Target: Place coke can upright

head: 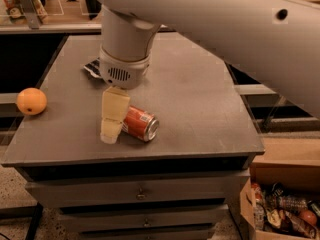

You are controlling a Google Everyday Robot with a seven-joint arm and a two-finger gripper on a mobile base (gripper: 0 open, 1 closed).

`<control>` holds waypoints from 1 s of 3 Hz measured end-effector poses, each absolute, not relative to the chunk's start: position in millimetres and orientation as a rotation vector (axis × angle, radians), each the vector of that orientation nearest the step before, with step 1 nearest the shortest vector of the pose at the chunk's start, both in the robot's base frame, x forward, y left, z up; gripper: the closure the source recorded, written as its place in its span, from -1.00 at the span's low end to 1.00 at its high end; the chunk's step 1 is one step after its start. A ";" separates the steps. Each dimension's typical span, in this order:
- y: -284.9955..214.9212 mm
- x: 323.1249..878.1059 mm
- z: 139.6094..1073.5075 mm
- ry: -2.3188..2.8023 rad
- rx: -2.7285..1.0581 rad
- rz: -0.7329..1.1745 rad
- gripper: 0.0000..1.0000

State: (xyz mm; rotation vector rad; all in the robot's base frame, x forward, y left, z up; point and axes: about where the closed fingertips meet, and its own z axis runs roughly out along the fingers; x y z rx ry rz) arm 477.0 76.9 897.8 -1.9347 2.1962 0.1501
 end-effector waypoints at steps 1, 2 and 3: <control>84.8 490.7 885.8 2.261 -1.883 0.138 -1.00; 88.4 500.9 864.8 2.352 -1.794 0.166 -1.00; 86.8 509.6 847.7 2.436 -1.696 0.143 -1.00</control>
Offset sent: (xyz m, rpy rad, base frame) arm 0.0374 0.0147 -0.0594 0.0049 0.0892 -0.2462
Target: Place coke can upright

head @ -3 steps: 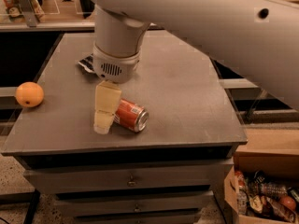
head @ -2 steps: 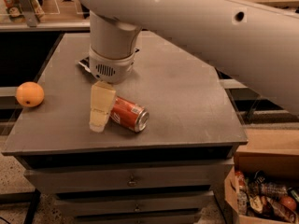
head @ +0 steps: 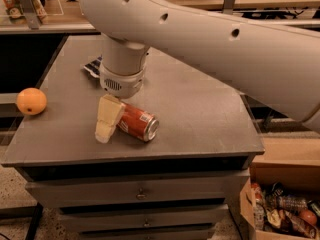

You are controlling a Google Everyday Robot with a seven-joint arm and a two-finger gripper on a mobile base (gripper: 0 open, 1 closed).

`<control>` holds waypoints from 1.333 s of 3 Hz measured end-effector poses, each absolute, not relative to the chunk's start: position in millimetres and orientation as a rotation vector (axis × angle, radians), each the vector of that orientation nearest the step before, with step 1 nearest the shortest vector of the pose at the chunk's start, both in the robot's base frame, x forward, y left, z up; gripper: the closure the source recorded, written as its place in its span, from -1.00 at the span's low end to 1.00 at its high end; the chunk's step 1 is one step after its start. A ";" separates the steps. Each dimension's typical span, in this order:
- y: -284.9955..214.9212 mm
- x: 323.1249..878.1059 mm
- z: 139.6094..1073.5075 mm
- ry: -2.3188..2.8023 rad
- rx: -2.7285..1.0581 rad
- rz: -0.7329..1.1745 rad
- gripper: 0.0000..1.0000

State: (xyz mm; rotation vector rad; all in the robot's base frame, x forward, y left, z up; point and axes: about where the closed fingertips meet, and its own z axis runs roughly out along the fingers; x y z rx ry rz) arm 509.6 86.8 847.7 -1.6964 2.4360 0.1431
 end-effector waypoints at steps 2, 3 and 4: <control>77.9 511.7 830.9 2.557 -1.571 0.022 -1.00; 73.9 509.6 824.1 2.591 -1.548 -0.024 -1.00; 71.7 507.7 820.8 2.599 -1.540 -0.048 -0.66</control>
Offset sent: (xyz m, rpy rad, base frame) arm 0.0003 -0.0168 -0.0265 -0.1389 -0.0200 -0.1847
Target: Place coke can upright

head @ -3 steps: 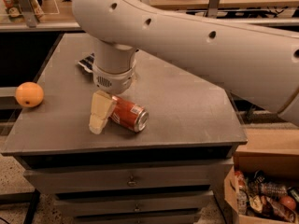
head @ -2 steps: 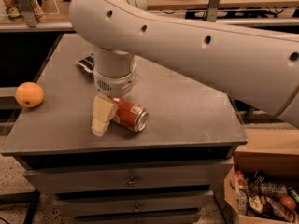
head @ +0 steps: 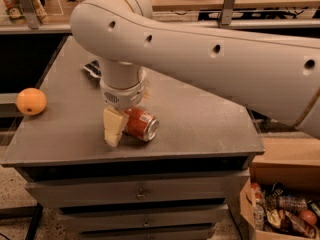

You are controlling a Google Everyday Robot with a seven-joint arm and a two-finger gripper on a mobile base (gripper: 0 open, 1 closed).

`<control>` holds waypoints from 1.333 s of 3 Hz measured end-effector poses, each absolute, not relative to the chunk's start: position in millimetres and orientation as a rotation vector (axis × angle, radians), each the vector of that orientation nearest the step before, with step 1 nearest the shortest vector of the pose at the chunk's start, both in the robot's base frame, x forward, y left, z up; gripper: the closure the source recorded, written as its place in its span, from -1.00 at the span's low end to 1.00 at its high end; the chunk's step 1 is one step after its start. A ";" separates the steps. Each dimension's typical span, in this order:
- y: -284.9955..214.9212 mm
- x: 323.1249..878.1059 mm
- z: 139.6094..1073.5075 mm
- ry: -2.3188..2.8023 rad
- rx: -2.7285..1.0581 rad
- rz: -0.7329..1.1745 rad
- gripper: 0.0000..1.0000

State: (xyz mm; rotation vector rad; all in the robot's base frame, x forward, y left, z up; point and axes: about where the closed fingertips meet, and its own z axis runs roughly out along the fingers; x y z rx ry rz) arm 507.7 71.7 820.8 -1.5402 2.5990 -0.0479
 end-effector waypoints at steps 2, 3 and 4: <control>87.8 501.5 833.1 2.491 -1.653 0.046 0.27; 93.6 501.8 846.1 2.431 -1.706 0.082 0.70; 86.6 504.3 865.5 2.352 -1.710 0.161 1.00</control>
Offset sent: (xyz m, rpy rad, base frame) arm -0.0098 0.0277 0.0254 0.1073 0.0046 0.1876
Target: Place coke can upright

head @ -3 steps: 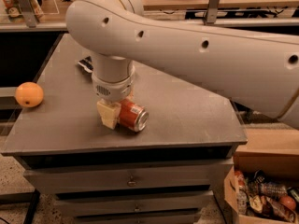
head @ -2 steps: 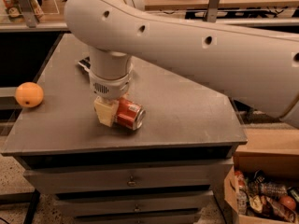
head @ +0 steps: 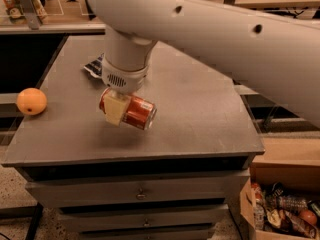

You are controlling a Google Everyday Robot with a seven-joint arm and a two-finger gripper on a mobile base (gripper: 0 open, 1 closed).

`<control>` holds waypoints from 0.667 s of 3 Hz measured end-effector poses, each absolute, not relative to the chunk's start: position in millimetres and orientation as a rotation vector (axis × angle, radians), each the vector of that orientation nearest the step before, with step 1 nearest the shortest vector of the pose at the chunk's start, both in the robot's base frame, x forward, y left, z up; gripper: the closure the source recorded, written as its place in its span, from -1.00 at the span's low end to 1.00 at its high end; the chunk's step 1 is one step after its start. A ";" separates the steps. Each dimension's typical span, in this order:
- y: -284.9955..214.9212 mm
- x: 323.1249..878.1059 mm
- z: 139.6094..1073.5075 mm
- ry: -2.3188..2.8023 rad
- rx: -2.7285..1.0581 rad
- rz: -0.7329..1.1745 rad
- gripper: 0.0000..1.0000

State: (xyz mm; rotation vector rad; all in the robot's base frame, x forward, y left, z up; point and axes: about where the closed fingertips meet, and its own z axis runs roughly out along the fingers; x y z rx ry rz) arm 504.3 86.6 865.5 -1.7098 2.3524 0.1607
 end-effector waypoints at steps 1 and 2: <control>77.2 505.6 878.4 2.213 -1.685 0.328 1.00; 72.2 512.7 882.3 2.052 -1.581 0.522 1.00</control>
Offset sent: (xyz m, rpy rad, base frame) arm 0.0249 -0.0366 0.0426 0.7286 -0.2501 0.2390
